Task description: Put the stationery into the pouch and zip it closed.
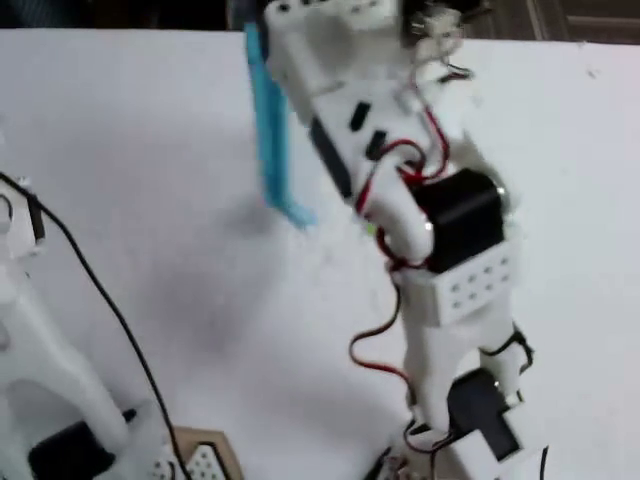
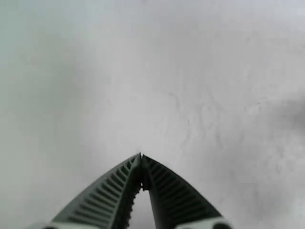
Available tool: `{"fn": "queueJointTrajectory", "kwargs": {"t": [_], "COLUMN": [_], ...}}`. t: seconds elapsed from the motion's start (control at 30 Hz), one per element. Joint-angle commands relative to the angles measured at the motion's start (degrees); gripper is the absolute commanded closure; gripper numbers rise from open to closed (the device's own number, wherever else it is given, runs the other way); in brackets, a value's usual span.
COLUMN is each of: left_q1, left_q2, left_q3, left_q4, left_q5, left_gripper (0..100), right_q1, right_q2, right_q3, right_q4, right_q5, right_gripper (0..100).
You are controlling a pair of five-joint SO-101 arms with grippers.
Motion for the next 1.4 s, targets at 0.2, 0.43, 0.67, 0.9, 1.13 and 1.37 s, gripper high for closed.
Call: {"fn": "queueJointTrajectory", "kwargs": {"t": [0.2,0.43,0.67,0.9,1.13,1.37], "left_q1": [-7.1,-15.1,-16.2,-15.3,-9.1,0.9], "left_q2": [-1.5,-1.5,-1.5,-0.9,-1.0,0.0], "left_q3": [-4.0,-4.6,-4.8,-4.4,-4.9,-6.3], "left_q4": [-0.1,-0.1,-0.1,-11.3,-20.8,-22.7], "left_q5": [8.7,8.4,6.1,-7.2,-6.7,-6.3], "left_gripper": [97,97,97,97,71,67], "right_q1": [-11.6,-13.0,-11.8,-10.7,-9.9,-7.5], "right_q2": [-1.2,-0.9,-1.0,-3.7,-5.8,-5.8], "right_q3": [0.6,16.9,29.4,33.7,35.3,35.4], "right_q4": [10.6,16.9,16.3,16.4,14.3,13.1], "right_q5": [-0.4,-0.5,-0.5,-0.1,-0.1,-0.1], "right_gripper": [98.2,98.1,98.1,98.1,98.1,98.1]}}
